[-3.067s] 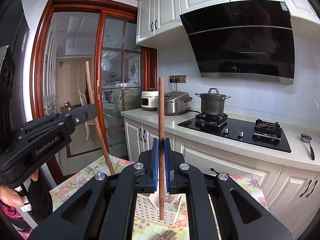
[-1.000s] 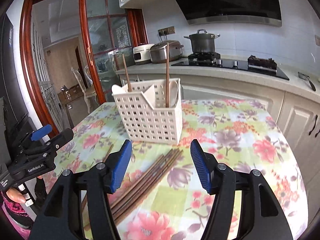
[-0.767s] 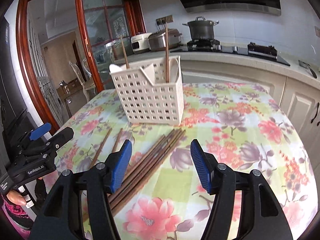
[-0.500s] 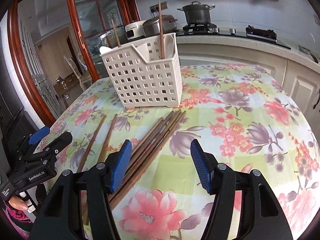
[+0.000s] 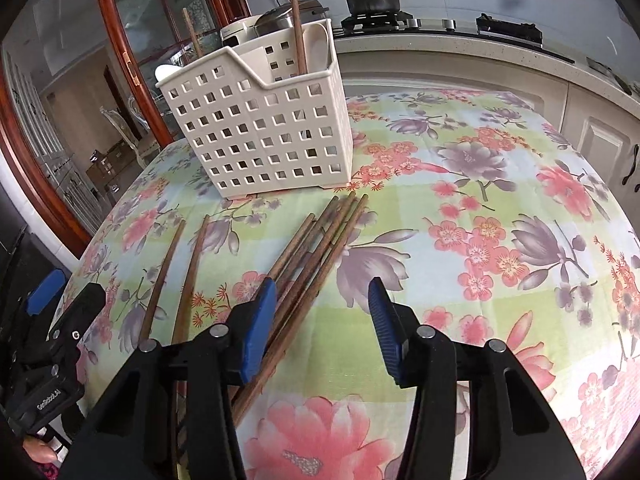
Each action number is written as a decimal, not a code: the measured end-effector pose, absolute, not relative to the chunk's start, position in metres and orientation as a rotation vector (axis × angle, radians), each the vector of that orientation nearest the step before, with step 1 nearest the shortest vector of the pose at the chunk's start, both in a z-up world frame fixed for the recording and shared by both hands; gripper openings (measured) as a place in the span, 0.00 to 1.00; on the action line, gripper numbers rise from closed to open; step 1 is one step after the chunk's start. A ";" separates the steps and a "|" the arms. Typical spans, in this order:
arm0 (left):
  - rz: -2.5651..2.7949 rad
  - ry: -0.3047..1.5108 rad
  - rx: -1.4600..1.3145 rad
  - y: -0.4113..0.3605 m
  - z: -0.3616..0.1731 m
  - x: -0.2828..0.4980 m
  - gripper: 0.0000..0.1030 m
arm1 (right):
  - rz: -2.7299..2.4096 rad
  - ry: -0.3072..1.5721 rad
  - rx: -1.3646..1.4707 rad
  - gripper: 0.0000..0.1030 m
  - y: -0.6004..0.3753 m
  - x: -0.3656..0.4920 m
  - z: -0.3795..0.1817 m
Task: Organize utensils
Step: 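Grasp a brown chopstick with the left tool while the right tool grasps another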
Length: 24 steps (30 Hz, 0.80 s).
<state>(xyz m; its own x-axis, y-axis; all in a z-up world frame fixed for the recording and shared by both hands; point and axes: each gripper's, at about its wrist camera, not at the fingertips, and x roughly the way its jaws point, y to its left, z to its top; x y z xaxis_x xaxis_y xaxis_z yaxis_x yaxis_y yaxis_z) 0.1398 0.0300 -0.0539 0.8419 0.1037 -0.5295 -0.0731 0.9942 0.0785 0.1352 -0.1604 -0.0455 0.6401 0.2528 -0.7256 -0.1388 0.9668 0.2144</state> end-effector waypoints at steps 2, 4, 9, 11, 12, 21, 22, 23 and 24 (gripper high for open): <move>0.090 0.570 0.063 0.030 -0.055 0.140 0.92 | 0.222 0.863 0.155 0.35 -0.159 0.139 -0.048; 0.083 0.582 0.059 0.031 -0.058 0.141 0.90 | 0.213 0.874 0.159 0.32 -0.158 0.143 -0.050; 0.079 0.603 0.045 0.034 -0.062 0.145 0.90 | 0.197 0.896 0.149 0.28 -0.154 0.152 -0.055; 0.077 0.609 0.039 0.036 -0.063 0.145 0.90 | 0.196 0.910 0.151 0.28 -0.154 0.155 -0.058; 0.076 0.610 0.036 0.037 -0.063 0.146 0.90 | 0.193 0.908 0.149 0.26 -0.155 0.156 -0.058; 0.070 0.624 0.040 0.037 -0.065 0.148 0.90 | 0.169 0.925 0.083 0.15 -0.151 0.166 -0.058; 0.070 0.625 0.039 0.037 -0.065 0.148 0.90 | 0.169 0.928 0.083 0.12 -0.152 0.167 -0.058; 0.070 0.626 0.038 0.037 -0.065 0.148 0.90 | 0.168 0.933 0.082 0.11 -0.153 0.169 -0.058; 0.069 0.629 0.038 0.037 -0.066 0.148 0.90 | 0.167 0.937 0.086 0.10 -0.154 0.171 -0.058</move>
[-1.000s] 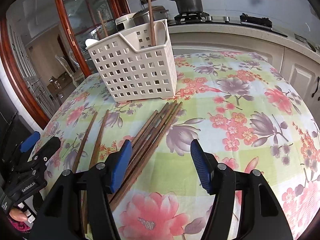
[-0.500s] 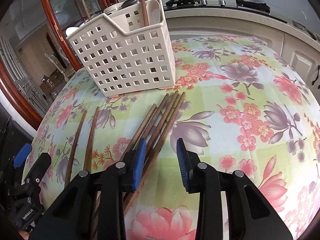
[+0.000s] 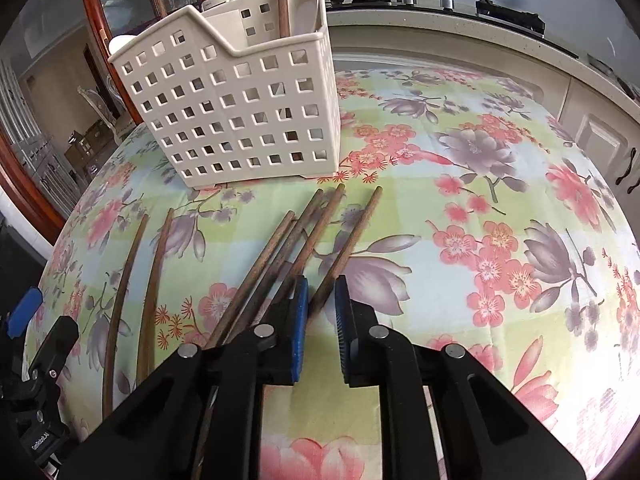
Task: Organize utensils
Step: 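Grasp a brown chopstick with the left tool while the right tool grasps another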
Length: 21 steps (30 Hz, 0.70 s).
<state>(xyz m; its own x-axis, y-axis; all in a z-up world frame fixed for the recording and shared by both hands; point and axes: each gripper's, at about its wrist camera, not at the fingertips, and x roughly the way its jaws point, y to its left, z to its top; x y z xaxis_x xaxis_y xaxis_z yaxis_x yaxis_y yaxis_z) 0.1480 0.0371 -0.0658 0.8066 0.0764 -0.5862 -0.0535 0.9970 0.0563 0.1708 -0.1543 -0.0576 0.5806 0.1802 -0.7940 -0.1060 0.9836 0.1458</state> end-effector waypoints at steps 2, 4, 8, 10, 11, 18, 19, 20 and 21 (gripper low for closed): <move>0.070 0.636 0.037 0.037 -0.067 0.150 0.90 | 0.166 0.940 0.081 0.10 -0.153 0.174 -0.058; 0.072 0.643 0.036 0.037 -0.067 0.152 0.90 | 0.163 0.943 0.091 0.10 -0.154 0.179 -0.058; 0.074 0.657 0.039 0.037 -0.069 0.156 0.90 | 0.173 0.937 0.063 0.10 -0.151 0.184 -0.059; 0.071 0.667 0.038 0.037 -0.069 0.158 0.90 | 0.199 0.931 0.013 0.10 -0.150 0.183 -0.059; 0.070 0.672 0.037 0.037 -0.069 0.159 0.90 | 0.211 0.932 -0.006 0.10 -0.150 0.182 -0.059; 0.067 0.693 0.025 0.038 -0.070 0.165 0.89 | 0.269 0.969 -0.098 0.08 -0.160 0.168 -0.056; 0.068 0.696 0.022 0.038 -0.070 0.165 0.89 | 0.262 0.972 -0.092 0.10 -0.161 0.168 -0.056; 0.068 0.699 0.018 0.038 -0.069 0.166 0.89 | 0.262 0.971 -0.083 0.10 -0.162 0.167 -0.056; 0.068 0.700 0.015 0.038 -0.069 0.167 0.89 | 0.261 0.966 -0.079 0.12 -0.161 0.168 -0.056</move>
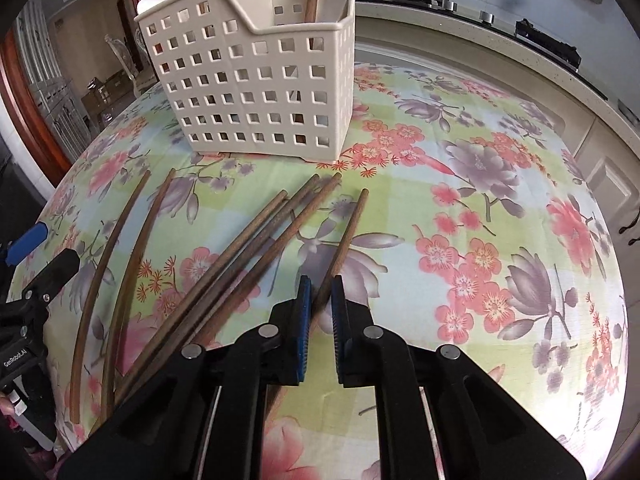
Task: Organize utensils
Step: 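Grasp a brown chopstick with the left tool while the right tool grasps another, then lift both chopsticks upright and carry them over the white caddy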
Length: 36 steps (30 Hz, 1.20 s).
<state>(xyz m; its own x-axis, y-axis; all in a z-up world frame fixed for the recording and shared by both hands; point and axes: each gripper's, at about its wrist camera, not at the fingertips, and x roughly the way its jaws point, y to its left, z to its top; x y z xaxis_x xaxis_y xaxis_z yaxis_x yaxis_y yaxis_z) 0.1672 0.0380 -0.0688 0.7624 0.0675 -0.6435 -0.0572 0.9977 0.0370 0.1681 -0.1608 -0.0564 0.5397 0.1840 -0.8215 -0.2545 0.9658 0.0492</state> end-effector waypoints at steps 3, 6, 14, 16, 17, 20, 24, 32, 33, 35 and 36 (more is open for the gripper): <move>0.091 0.711 0.024 0.037 -0.070 0.170 0.89 | 0.247 0.957 -0.062 0.14 -0.159 0.171 -0.057; 0.100 0.734 0.038 0.034 -0.071 0.177 0.80 | 0.241 0.954 -0.031 0.24 -0.160 0.176 -0.057; 0.119 0.828 0.054 0.029 -0.083 0.212 0.56 | 0.224 0.927 -0.028 0.25 -0.160 0.178 -0.058; 0.128 0.852 0.045 0.030 -0.087 0.222 0.51 | 0.222 0.927 -0.023 0.25 -0.161 0.180 -0.058; 0.128 0.866 0.038 0.030 -0.090 0.226 0.43 | 0.220 0.926 -0.022 0.25 -0.161 0.181 -0.058; 0.104 0.882 0.005 0.032 -0.091 0.233 0.34 | 0.213 0.923 -0.033 0.25 -0.160 0.185 -0.058; 0.079 0.888 0.004 0.032 -0.091 0.236 0.15 | 0.187 0.908 -0.090 0.18 -0.154 0.183 -0.059; 0.044 0.877 -0.048 0.038 -0.088 0.230 0.06 | 0.208 0.891 -0.025 0.06 -0.165 0.176 -0.056; 0.043 0.868 -0.050 0.038 -0.086 0.229 0.06 | 0.218 0.877 -0.015 0.06 -0.165 0.174 -0.053; 0.036 0.840 -0.060 0.039 -0.079 0.222 0.06 | 0.233 0.856 0.004 0.06 -0.166 0.169 -0.046; 0.032 0.822 -0.066 0.039 -0.073 0.218 0.06 | 0.235 0.839 0.010 0.06 -0.166 0.167 -0.041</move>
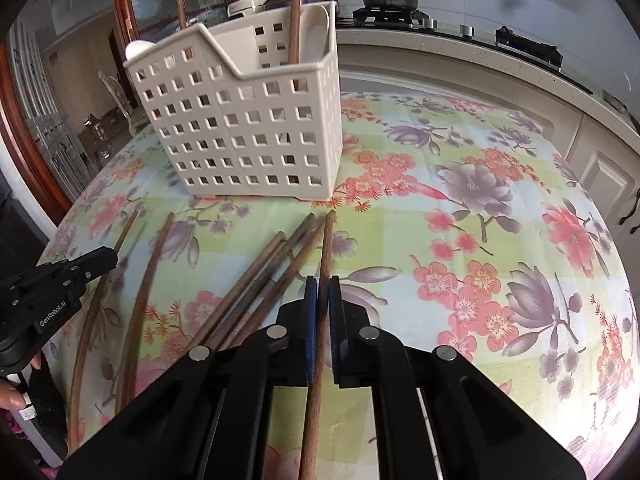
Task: Organize utensils
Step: 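Lift both chopsticks upright and carry them over the white caddy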
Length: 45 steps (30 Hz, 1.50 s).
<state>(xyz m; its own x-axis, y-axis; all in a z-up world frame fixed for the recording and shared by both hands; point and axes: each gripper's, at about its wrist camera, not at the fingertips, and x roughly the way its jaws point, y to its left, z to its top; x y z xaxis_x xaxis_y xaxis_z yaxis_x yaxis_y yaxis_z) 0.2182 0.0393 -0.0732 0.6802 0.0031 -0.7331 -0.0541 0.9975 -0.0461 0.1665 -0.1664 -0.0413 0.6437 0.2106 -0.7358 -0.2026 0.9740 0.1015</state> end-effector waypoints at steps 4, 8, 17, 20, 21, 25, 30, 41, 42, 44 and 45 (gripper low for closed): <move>0.029 0.759 -0.077 0.039 -0.051 0.204 0.06 | 0.250 0.780 0.038 0.06 -0.169 0.156 -0.021; 0.024 0.691 -0.076 0.036 -0.027 0.188 0.06 | 0.260 0.714 0.052 0.06 -0.173 0.142 0.004; 0.027 0.523 -0.038 0.024 0.017 0.149 0.06 | 0.276 0.557 0.034 0.06 -0.177 0.101 0.054; 0.024 0.485 -0.034 0.021 0.028 0.137 0.06 | 0.281 0.522 0.029 0.06 -0.178 0.088 0.066; 0.024 0.471 -0.033 0.021 0.032 0.133 0.06 | 0.284 0.515 0.027 0.06 -0.178 0.085 0.068; 0.023 0.430 -0.021 0.018 0.038 0.120 0.06 | 0.304 0.487 0.015 0.06 -0.177 0.067 0.077; 0.016 0.405 -0.013 0.013 0.043 0.110 0.06 | 0.315 0.459 0.002 0.06 -0.175 0.052 0.084; 0.031 0.339 -0.001 0.010 0.052 0.092 0.06 | 0.314 0.418 -0.007 0.06 -0.176 0.039 0.093; 0.031 0.336 -0.004 0.011 0.053 0.091 0.06 | 0.315 0.416 -0.006 0.06 -0.176 0.038 0.094; 0.032 0.329 -0.003 0.011 0.054 0.090 0.06 | 0.316 0.408 -0.004 0.06 -0.175 0.036 0.095; 0.032 0.326 -0.003 0.011 0.055 0.090 0.06 | 0.316 0.405 -0.005 0.06 -0.174 0.036 0.096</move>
